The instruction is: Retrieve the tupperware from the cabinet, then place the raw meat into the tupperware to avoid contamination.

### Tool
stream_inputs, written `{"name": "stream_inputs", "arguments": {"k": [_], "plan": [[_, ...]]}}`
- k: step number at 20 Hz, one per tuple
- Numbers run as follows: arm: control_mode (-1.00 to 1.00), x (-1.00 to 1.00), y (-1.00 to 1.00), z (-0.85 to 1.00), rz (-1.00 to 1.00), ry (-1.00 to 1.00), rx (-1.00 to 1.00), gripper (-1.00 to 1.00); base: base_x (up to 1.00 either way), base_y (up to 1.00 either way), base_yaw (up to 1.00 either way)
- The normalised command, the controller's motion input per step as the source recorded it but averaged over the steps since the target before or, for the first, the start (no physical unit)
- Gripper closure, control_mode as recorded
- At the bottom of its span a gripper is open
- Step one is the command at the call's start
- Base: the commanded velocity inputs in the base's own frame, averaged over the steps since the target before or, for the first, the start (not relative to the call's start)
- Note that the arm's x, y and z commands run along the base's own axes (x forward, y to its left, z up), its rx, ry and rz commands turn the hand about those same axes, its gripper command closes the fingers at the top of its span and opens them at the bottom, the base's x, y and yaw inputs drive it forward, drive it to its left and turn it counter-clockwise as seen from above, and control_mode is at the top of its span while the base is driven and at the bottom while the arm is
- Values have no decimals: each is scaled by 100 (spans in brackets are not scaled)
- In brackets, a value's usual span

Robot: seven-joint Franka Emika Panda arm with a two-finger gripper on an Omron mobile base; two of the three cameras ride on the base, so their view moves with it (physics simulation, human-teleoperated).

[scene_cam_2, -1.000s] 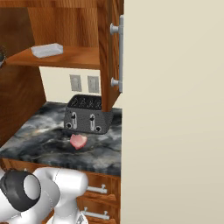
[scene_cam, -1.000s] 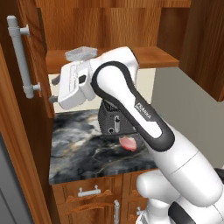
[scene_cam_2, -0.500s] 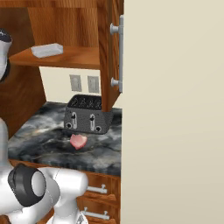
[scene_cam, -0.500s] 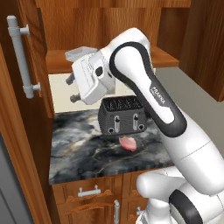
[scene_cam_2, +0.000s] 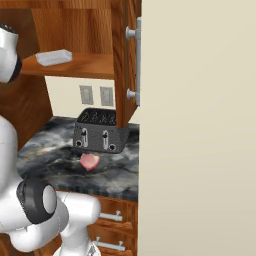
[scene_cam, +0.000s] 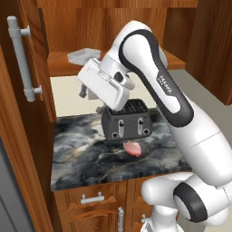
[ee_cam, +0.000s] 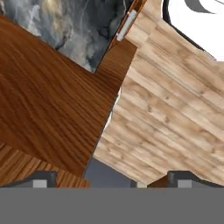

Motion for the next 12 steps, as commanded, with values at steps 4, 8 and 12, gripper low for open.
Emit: {"name": "stream_inputs", "arguments": {"k": [4,8,12], "plan": [[-100,-8,-11,-25,31,-7,-29,-100,0,0,0],[-100,-13,-39,-36,29,-16,-21,-100,0,0,0],[-100,-15,-59,-34,31,-21,-10,-100,0,0,0]]}}
